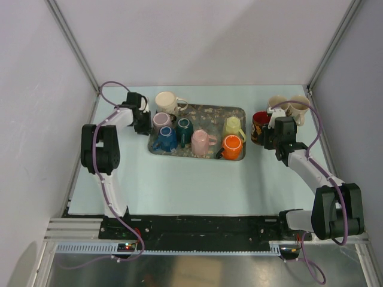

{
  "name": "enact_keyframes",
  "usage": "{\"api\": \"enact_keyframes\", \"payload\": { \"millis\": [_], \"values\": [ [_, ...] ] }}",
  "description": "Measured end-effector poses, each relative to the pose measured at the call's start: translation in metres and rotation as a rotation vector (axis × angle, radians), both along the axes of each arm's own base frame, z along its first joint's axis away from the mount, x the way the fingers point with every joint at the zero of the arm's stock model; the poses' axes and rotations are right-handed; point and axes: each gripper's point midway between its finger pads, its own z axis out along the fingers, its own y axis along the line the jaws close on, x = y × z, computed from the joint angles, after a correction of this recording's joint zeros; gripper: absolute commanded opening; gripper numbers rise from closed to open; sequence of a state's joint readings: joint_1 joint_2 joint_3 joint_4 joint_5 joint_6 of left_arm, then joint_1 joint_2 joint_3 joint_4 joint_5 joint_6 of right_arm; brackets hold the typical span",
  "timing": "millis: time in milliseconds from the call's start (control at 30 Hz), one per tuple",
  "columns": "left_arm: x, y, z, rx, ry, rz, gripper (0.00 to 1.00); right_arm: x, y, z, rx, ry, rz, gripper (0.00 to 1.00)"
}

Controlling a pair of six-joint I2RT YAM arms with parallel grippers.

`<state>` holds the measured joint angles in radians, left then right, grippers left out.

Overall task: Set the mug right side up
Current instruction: Place the cup at the center of the board.

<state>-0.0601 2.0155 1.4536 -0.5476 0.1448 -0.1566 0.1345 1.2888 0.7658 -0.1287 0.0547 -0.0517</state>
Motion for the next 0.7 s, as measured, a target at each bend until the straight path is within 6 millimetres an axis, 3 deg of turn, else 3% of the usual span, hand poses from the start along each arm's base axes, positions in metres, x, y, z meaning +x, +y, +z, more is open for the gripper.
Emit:
{"api": "enact_keyframes", "payload": {
  "millis": [300, 467, 700],
  "values": [
    [-0.0016, -0.0024, -0.0038, -0.023, 0.012, -0.015, 0.14, -0.0002, 0.0003, -0.0003, 0.0, 0.002, 0.001, 0.0],
    [-0.0025, -0.0036, -0.0037, -0.035, 0.014, -0.025, 0.02, 0.0005, 0.0005, -0.0034, 0.0, 0.008, 0.0, 0.0],
    [-0.0033, -0.0022, -0.0035, -0.042, -0.004, -0.026, 0.0, 0.0016, 0.0017, -0.0049, 0.002, 0.009, -0.003, 0.0]
  ]
}}
